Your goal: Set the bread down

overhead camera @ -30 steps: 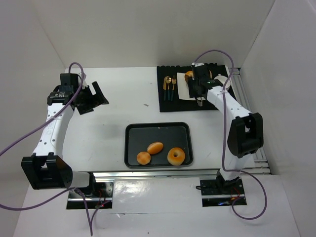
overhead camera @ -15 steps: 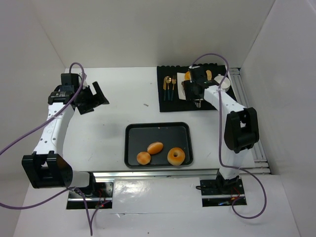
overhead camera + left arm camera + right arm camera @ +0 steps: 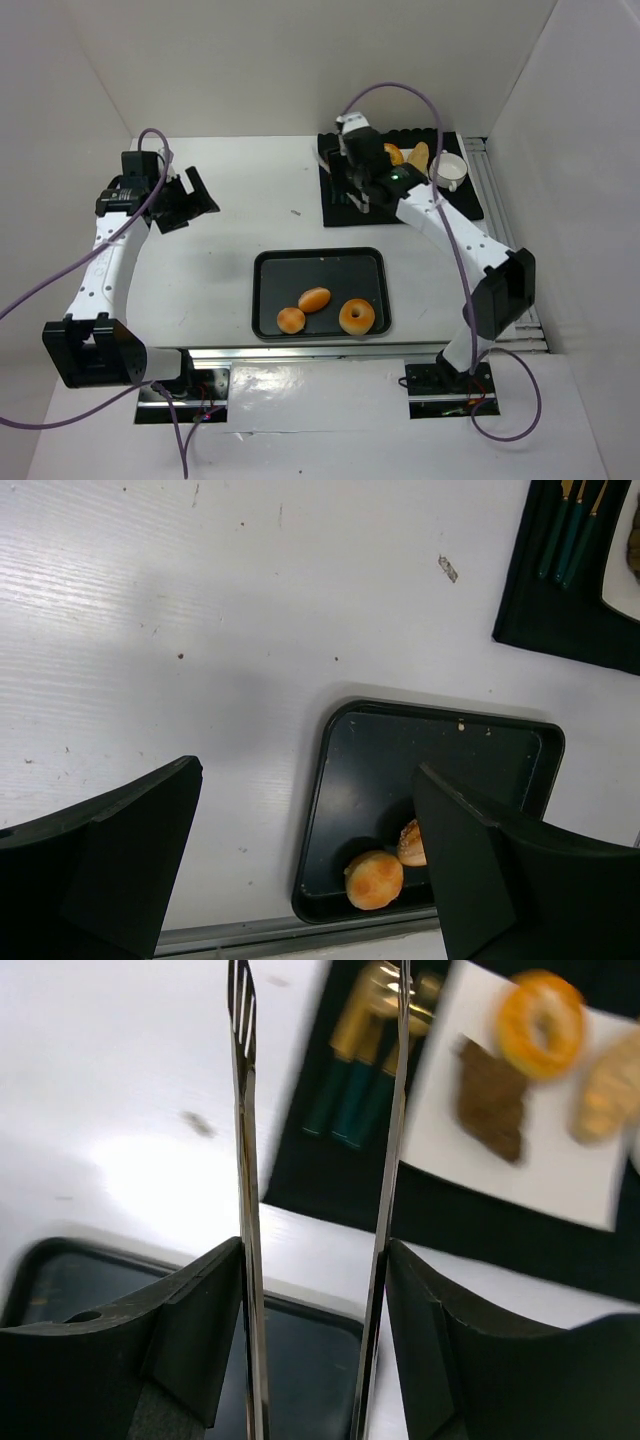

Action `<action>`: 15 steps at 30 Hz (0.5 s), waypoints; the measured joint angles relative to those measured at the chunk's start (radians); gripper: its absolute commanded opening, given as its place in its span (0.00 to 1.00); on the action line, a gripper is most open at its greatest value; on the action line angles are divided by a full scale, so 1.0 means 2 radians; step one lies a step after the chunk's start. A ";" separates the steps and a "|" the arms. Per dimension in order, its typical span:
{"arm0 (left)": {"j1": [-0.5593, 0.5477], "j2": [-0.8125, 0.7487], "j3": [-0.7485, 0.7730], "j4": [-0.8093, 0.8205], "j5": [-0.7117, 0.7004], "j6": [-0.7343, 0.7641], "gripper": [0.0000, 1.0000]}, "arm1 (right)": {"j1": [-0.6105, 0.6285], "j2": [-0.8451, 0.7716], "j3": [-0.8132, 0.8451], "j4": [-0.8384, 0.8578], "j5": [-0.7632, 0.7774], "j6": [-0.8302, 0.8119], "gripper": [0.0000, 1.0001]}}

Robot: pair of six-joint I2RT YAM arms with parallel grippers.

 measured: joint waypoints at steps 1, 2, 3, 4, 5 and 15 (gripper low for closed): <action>0.000 -0.001 0.000 0.000 -0.001 0.000 1.00 | 0.016 0.007 0.014 0.005 -0.001 0.004 0.64; 0.000 -0.003 0.000 0.000 -0.002 0.000 1.00 | 0.031 0.020 0.031 0.008 -0.002 0.007 0.62; 0.000 -0.004 0.000 0.000 -0.003 -0.001 1.00 | 0.044 0.039 0.049 0.017 -0.004 0.011 0.62; 0.000 -0.005 0.000 0.000 -0.004 -0.001 1.00 | 0.053 0.061 0.066 0.027 -0.007 0.015 0.62; 0.000 -0.006 0.000 0.000 -0.005 -0.001 1.00 | 0.058 0.085 0.082 0.037 -0.008 0.019 0.62; 0.004 -0.006 0.000 -0.002 -0.009 -0.011 1.00 | 0.055 0.341 0.206 0.128 -0.003 0.047 0.65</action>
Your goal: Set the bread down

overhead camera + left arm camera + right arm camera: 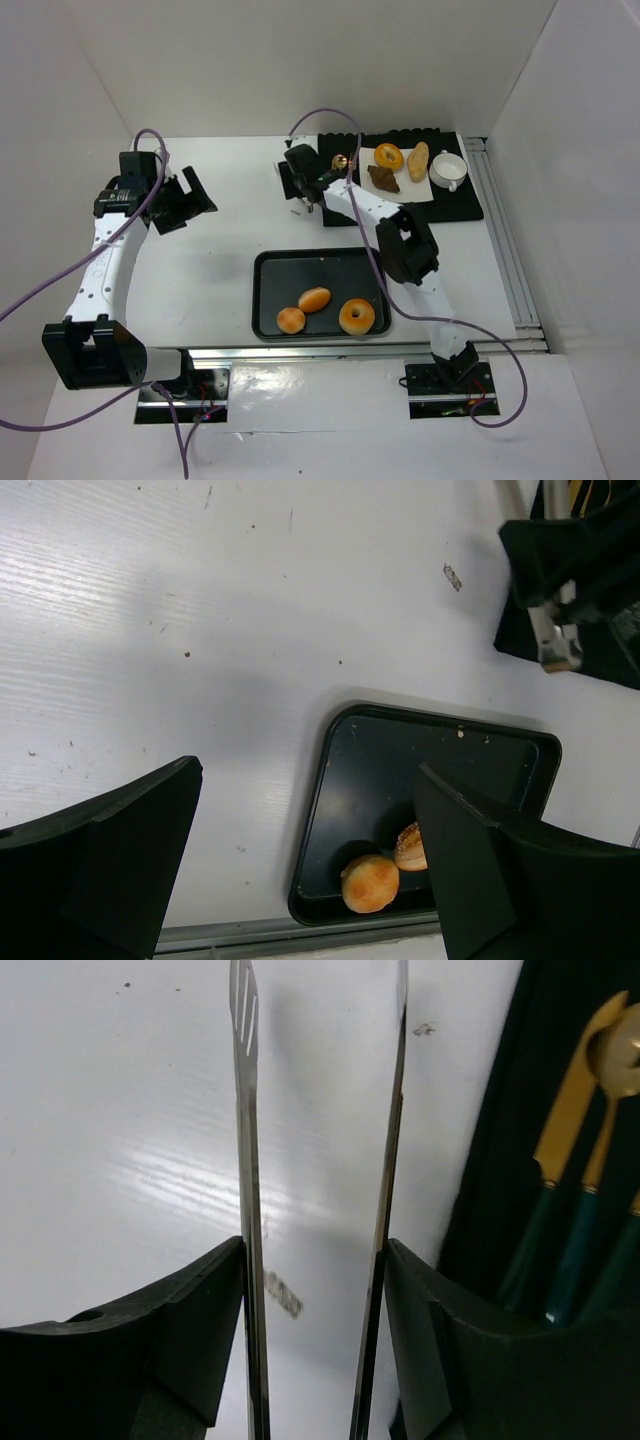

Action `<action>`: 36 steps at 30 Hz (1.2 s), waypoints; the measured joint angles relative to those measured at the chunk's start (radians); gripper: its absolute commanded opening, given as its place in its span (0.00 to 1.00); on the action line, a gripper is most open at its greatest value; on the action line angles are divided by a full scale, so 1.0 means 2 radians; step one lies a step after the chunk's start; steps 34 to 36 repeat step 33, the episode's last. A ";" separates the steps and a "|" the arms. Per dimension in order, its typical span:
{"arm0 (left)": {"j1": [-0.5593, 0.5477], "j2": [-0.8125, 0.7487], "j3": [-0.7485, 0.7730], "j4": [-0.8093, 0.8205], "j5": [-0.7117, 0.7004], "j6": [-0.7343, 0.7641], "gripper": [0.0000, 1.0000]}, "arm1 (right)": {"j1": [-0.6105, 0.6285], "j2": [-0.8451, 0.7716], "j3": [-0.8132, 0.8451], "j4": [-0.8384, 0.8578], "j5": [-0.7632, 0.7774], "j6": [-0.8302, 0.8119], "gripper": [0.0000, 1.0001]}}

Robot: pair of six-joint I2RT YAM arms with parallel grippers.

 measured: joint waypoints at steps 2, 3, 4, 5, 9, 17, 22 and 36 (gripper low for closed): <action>0.000 0.000 0.000 -0.001 0.000 0.000 1.00 | 0.000 0.042 0.028 0.010 -0.001 0.003 0.67; 0.001 0.000 0.000 -0.001 0.000 0.000 1.00 | 0.000 0.056 0.041 0.012 -0.002 0.005 0.69; 0.001 0.001 0.000 -0.001 0.000 0.000 1.00 | 0.000 0.075 0.060 0.012 -0.004 0.006 0.76; 0.001 0.001 0.000 -0.001 0.001 0.001 1.00 | 0.000 0.089 0.076 0.013 -0.007 0.008 0.79; 0.001 0.003 0.000 -0.001 0.000 0.001 1.00 | 0.000 0.122 0.138 0.002 -0.021 0.010 0.95; 0.005 0.004 0.005 -0.002 0.002 0.002 1.00 | -0.008 0.001 0.084 -0.026 -0.008 0.021 1.00; 0.006 0.004 0.006 -0.003 0.004 0.002 1.00 | -0.029 -0.176 -0.045 -0.052 0.038 0.045 1.00; 0.006 0.003 0.006 -0.003 0.013 0.001 1.00 | -0.074 -0.413 -0.377 -0.087 0.097 0.067 1.00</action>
